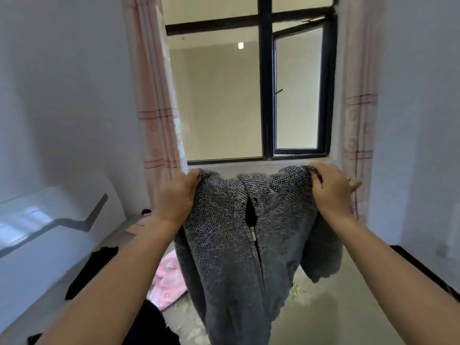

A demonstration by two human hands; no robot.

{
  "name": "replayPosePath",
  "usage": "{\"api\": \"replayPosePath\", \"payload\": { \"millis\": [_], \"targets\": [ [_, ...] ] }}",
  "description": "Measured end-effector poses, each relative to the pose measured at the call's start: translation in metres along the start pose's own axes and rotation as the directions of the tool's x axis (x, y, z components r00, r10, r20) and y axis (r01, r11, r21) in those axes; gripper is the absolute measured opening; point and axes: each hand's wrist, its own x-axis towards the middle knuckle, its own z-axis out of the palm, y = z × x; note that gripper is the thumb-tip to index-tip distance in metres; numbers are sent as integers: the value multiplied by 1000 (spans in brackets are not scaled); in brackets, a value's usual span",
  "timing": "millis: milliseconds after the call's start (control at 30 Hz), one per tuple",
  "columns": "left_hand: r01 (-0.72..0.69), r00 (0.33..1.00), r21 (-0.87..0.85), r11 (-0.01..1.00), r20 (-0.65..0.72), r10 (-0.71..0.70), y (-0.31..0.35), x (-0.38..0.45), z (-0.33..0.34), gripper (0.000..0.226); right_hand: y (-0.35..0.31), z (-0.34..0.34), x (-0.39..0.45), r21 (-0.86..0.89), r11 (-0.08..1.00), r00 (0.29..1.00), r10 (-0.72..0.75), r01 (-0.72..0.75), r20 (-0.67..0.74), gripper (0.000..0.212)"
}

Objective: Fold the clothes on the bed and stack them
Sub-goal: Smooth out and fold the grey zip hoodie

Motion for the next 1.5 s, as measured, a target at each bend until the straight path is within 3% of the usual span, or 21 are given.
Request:
{"api": "replayPosePath", "payload": {
  "millis": [67,133,233,333,467,600,700,733,800,833,900,967,1000,1067,1167,1233,1267,1333,1400,1500],
  "targets": [
    [0,1000,17,1000,0,0,17,-10,-22,35,-5,-27,-13,-47,998,999,-46,45,-20,21],
    [-4,1000,8,1000,-9,4,32,-16,-47,42,-13,-55,-22,-93,992,994,-95,90,-54,16],
    [21,999,51,998,35,-23,47,-16,-82,30,-28,-93,-24,-193,954,963,-251,228,-104,11],
    [241,970,-13,970,-12,-241,50,-5,-98,62,-35,-116,-15,-283,909,926,-353,306,-131,17],
    [361,931,-70,930,89,-355,47,6,-95,49,-31,-115,-7,-319,870,889,-436,377,-140,23],
    [360,927,-55,931,133,-351,31,-2,-62,37,-6,-74,-10,-278,845,861,-498,457,-99,20],
    [142,979,49,989,140,-147,6,-20,-8,8,26,-20,-20,-187,866,882,-472,464,3,18],
    [87,977,83,993,188,-101,-4,-27,15,24,39,2,-24,-177,870,886,-462,461,33,18],
    [-16,963,122,992,268,-18,-26,-37,64,25,68,53,-32,-162,882,897,-432,442,96,16],
    [-31,953,141,989,301,-13,-40,-40,93,18,83,83,-36,-156,890,902,-412,428,126,15],
    [116,918,186,976,356,-177,-66,-47,154,14,111,145,-46,-190,904,915,-343,382,211,14],
    [127,813,294,947,516,-269,-88,-71,219,30,137,204,-68,-271,919,871,-133,287,472,25],
    [79,733,359,930,612,-298,-91,-94,248,40,150,229,-88,-313,916,784,-2,250,620,33],
    [-27,524,423,905,777,-348,-83,-162,296,58,178,262,-147,-368,876,547,153,310,823,39],
    [-69,220,400,914,900,-377,-48,-280,335,58,215,268,-260,-303,876,228,229,376,946,33],
    [10,6,398,917,917,-398,-20,-350,335,51,236,249,-332,-288,909,36,291,302,956,32],
    [76,-90,434,898,900,-427,-9,-378,330,49,245,236,-362,-311,917,-23,327,252,945,34],
    [158,-244,532,832,838,-489,8,-431,311,50,262,206,-413,-388,904,-74,406,180,911,38],
    [198,-330,629,752,765,-553,16,-473,286,53,272,175,-450,-454,871,-49,470,186,881,44],
    [258,-368,752,606,657,-658,23,-522,246,52,274,142,-484,-544,815,29,550,201,835,46]
  ]
}}
